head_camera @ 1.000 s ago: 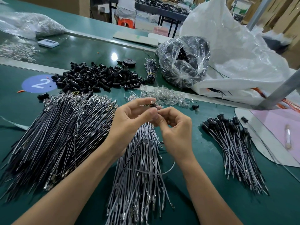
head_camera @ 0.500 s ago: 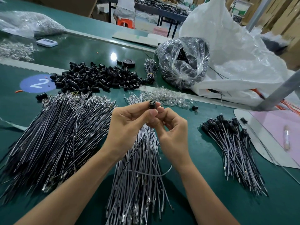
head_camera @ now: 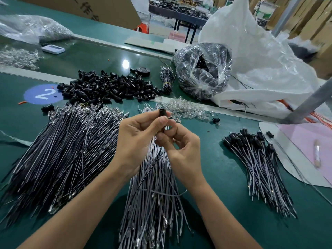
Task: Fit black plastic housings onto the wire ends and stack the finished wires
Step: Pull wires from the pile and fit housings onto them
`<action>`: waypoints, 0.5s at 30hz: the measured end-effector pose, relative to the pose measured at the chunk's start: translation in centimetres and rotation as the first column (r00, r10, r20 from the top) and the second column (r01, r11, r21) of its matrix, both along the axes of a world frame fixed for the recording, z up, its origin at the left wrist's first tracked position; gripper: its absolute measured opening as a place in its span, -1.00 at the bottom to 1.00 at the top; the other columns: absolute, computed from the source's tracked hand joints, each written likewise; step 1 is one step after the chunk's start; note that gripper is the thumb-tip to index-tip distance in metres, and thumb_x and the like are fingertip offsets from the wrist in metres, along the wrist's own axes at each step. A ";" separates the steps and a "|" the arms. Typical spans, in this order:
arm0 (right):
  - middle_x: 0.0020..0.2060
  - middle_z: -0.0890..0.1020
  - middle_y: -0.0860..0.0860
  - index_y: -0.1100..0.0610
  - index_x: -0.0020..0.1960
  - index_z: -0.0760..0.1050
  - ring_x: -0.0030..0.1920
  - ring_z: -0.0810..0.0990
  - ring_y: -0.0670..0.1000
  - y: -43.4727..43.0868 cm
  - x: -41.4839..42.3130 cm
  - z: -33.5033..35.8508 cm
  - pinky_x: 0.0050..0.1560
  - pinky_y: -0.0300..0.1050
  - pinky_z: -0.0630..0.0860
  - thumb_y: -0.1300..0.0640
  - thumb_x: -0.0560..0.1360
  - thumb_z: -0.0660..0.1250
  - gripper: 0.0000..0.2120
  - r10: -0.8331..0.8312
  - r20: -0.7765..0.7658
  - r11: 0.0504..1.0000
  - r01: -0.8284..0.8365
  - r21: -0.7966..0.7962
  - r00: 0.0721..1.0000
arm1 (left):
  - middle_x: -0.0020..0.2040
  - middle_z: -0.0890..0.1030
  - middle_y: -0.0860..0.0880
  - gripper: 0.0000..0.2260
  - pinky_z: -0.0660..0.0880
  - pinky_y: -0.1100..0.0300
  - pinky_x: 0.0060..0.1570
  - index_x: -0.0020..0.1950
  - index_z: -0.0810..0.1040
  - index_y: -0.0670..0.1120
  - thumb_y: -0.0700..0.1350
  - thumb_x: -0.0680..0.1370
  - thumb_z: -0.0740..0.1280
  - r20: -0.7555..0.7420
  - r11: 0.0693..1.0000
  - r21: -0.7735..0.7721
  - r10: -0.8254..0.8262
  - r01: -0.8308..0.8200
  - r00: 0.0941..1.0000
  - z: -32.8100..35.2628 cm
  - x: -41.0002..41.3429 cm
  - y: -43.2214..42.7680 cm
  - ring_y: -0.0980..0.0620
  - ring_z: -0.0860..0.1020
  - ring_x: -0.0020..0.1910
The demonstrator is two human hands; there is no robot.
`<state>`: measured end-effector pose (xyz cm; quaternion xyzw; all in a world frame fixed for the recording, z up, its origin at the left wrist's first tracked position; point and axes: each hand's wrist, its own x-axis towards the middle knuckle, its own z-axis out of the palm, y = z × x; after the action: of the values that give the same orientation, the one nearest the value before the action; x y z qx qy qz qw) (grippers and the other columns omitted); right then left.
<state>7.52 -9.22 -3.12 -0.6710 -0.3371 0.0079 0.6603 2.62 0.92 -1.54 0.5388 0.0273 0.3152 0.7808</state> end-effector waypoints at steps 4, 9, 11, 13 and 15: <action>-0.25 0.69 -0.05 0.08 -0.10 0.63 -0.24 0.65 0.00 -0.8 0.3 0.9 -0.17 0.04 0.61 0.16 0.54 0.38 -0.93 -0.010 0.087 0.992 0.021 -0.126 0.996 | -0.22 0.71 -0.06 -0.85 0.57 0.29 -0.33 -0.09 0.69 -0.10 -0.10 0.41 0.40 -0.119 0.982 -0.185 0.010 -0.032 0.993 0.1 0.1 1.5 0.08 0.63 -0.39; -0.11 0.67 -0.09 0.07 0.07 0.62 -0.11 0.62 -0.10 -2.4 4.8 2.1 -0.03 -0.23 0.57 0.36 0.57 0.26 -0.73 -0.302 0.188 0.837 0.355 -0.417 0.935 | -0.18 0.70 -0.08 -0.88 0.24 0.41 -0.67 -0.14 0.68 -0.11 -0.09 0.42 0.41 -0.241 0.945 -0.325 -0.131 0.047 0.962 -0.7 0.0 3.6 0.19 0.36 -0.65; 0.02 0.68 0.00 0.12 0.16 0.61 0.05 0.61 -0.04 -2.1 6.6 2.3 0.18 -0.23 0.49 0.42 0.54 0.21 -0.66 -0.285 0.254 0.731 0.381 -0.566 0.924 | -0.16 0.70 -0.11 -0.81 0.23 0.41 -0.70 -0.05 0.63 -0.17 -0.11 0.40 0.41 -0.304 0.951 -0.298 -0.173 0.079 0.937 -0.9 0.2 3.7 0.18 0.35 -0.66; 0.11 0.66 0.07 0.13 0.25 0.58 0.13 0.59 0.02 -1.1 8.0 2.1 0.22 -0.23 0.43 0.39 0.54 0.23 -0.65 -0.216 0.316 0.639 0.378 -0.670 0.924 | -0.14 0.70 -0.12 -0.74 0.32 0.40 -0.66 0.02 0.61 -0.19 -0.12 0.37 0.42 -0.366 0.963 -0.261 -0.169 0.073 0.915 -0.8 0.4 3.6 0.17 0.40 -0.62; 0.14 0.65 0.10 0.11 0.28 0.56 0.14 0.59 0.08 0.1 9.2 1.5 0.25 -0.08 0.49 0.29 0.57 0.27 -0.69 -0.144 0.344 0.562 0.363 -0.743 0.928 | -0.13 0.71 -0.11 -0.70 0.45 0.36 -0.54 0.08 0.59 -0.19 -0.14 0.38 0.42 -0.376 0.968 -0.242 -0.154 0.063 0.914 -0.8 0.5 3.6 0.14 0.49 -0.53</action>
<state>16.69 -9.16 -1.58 -0.9309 -0.2756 -0.0213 0.2390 3.08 4.54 -2.37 0.4997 0.1884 0.1515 0.8318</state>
